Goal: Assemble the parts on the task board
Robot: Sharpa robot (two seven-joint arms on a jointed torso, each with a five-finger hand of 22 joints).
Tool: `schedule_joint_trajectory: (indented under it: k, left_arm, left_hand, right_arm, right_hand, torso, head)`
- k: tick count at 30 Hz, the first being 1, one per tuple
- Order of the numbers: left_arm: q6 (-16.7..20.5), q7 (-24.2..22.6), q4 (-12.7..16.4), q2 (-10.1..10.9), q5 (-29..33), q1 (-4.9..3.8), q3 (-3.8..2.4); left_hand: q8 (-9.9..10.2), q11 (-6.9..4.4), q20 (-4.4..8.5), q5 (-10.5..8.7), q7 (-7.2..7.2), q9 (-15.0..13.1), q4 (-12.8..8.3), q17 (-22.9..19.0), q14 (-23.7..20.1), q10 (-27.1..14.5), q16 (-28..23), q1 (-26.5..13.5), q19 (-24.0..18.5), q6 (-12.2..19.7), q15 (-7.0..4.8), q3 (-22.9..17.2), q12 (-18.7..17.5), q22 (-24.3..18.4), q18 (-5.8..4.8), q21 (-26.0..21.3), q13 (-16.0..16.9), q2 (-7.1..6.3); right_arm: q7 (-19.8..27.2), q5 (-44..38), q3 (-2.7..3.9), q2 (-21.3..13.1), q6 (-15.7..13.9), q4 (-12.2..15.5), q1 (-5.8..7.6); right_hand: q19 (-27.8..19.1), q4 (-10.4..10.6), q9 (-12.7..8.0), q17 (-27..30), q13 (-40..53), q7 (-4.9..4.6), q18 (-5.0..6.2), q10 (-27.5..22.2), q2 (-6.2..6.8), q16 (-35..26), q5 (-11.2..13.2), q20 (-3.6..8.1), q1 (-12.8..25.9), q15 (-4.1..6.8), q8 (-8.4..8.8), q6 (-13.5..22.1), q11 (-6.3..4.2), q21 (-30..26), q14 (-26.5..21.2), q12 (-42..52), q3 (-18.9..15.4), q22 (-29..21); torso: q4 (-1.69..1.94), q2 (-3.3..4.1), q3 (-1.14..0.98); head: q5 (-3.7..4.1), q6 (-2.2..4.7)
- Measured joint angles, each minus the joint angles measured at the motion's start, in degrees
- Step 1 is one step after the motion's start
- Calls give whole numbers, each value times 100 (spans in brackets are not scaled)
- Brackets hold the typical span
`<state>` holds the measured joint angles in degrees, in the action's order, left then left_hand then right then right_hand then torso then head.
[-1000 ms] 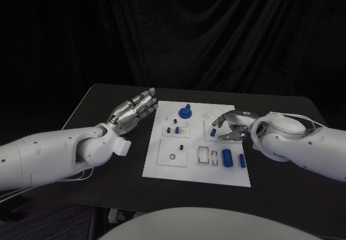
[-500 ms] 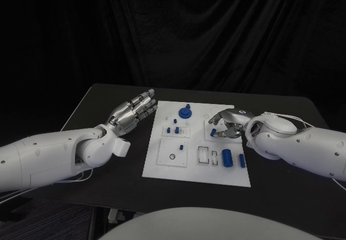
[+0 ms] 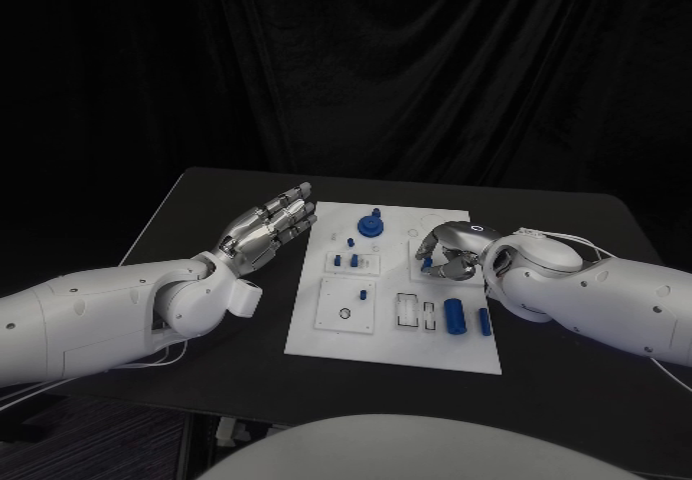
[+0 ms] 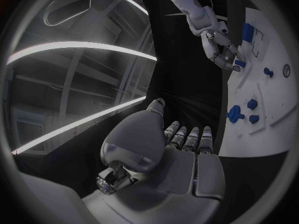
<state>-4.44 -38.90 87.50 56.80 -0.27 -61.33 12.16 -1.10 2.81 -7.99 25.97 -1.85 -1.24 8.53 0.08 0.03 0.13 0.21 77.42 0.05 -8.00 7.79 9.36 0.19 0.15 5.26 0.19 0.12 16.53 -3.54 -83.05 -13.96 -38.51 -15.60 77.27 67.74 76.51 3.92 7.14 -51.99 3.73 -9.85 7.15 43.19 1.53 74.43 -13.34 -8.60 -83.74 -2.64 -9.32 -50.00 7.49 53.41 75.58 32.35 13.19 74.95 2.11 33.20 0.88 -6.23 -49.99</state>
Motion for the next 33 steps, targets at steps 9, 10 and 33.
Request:
schedule_joint_trajectory:
  k: [9,10,33]
  left_arm:
    - [-20,0,-15,2,1,25,0]
    - [-22,0,-16,2,1,28,0]
    - [-52,0,-23,-4,3,42,0]
  left_hand:
    - [0,0,0,0,0,-4,-24,-3,0,0,0,0,0,0,0,-24,0,0,0,0,0,0]
    - [0,0,0,0,0,-4,-24,-3,0,0,0,0,0,0,0,-24,0,0,0,0,1,0]
    - [0,0,0,0,-50,-8,-64,0,0,0,0,0,0,-51,-1,-64,0,0,0,0,-1,0]
  right_arm:
    - [-6,10,13,26,-15,-34,-16]
    - [-6,11,17,29,-32,-36,-17]
    - [20,-41,53,-127,-414,234,11]
  right_hand:
    - [67,-135,111,-32,4,25,0,598,27,0,-284,68,-162,54,-110,-430,-95,68,54,-179,414,-1]
    - [70,-156,120,-30,4,41,0,652,39,0,-283,70,-173,65,-110,-446,-107,68,65,-181,439,-1]
    - [6,-274,282,192,14,112,0,976,83,-121,-231,176,-213,157,-156,-724,-189,-71,-9,-353,621,-2]
  torso:
    - [13,-1,0]
    - [12,-1,0]
    - [14,3,5]
  head:
    - [17,0]
    - [7,0]
    - [-43,0]
